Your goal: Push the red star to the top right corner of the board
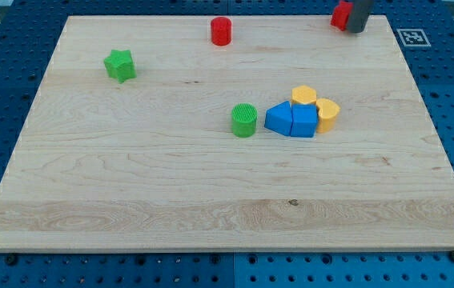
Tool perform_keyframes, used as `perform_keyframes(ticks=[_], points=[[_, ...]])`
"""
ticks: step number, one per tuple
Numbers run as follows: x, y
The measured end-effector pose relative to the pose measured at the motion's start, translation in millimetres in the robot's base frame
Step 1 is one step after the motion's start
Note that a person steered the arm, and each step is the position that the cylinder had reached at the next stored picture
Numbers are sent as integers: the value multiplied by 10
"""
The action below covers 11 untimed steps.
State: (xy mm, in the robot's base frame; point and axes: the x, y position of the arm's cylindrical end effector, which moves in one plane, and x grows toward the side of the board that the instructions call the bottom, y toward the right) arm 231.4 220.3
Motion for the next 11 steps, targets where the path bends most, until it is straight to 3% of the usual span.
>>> perform_keyframes(ticks=[3, 5, 9, 11], points=[[182, -526], [-399, -531], [-260, -296], [-400, -31]])
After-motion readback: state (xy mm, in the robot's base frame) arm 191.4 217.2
